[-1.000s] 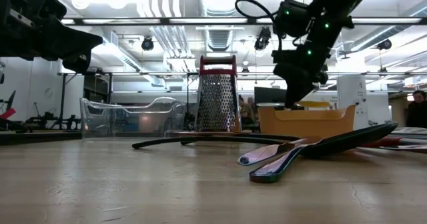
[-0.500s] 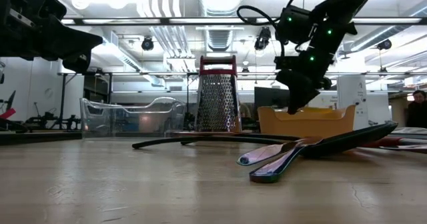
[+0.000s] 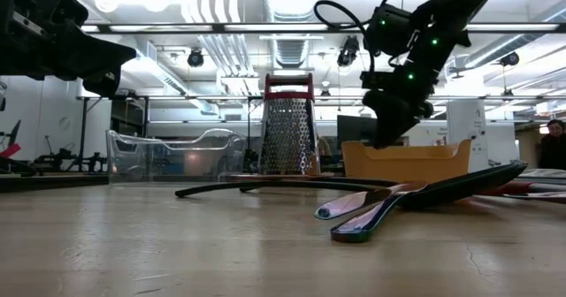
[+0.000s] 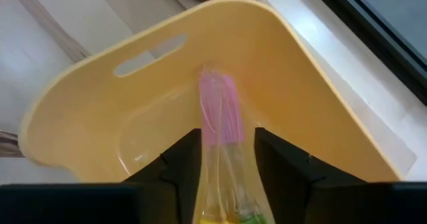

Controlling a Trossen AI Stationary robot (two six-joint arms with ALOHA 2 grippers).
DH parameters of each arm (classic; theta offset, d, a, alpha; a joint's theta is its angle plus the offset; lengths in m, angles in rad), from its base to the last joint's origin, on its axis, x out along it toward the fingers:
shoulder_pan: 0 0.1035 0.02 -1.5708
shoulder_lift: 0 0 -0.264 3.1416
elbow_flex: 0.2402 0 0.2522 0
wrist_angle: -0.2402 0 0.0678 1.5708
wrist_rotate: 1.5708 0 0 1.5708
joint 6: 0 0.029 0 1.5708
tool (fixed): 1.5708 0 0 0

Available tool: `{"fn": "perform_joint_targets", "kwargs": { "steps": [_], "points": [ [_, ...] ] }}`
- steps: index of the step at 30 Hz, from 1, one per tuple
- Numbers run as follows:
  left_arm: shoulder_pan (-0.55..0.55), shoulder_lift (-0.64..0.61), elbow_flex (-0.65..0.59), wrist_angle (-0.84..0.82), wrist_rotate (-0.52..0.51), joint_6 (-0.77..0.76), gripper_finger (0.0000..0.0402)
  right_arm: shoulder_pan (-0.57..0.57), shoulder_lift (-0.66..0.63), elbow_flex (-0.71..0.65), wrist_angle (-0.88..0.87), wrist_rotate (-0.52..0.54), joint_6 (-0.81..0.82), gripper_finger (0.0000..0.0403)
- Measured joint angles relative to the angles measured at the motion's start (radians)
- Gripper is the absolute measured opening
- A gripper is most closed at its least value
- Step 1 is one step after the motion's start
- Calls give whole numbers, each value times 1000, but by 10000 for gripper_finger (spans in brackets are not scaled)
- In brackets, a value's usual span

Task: Pick & Place Kitchen Items
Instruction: Put the brown knife into the top transparent bin

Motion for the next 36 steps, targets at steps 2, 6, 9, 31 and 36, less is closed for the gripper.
{"fn": "perform_joint_targets", "kwargs": {
  "steps": [2,6,9,31,36],
  "points": [
    [0,0,0,0,0,0,5,0,0,3,3,0,-6,155],
    [0,0,0,0,0,0,5,2,-1,15,-1,-4,-27,181],
    [0,0,0,0,0,0,5,3,-2,36,-1,-28,-35,195],
    [0,0,0,0,0,0,5,370,119,212,73,-168,-411,196],
    [0,0,0,0,0,0,5,430,239,319,47,-164,-487,185]
  ]
}}
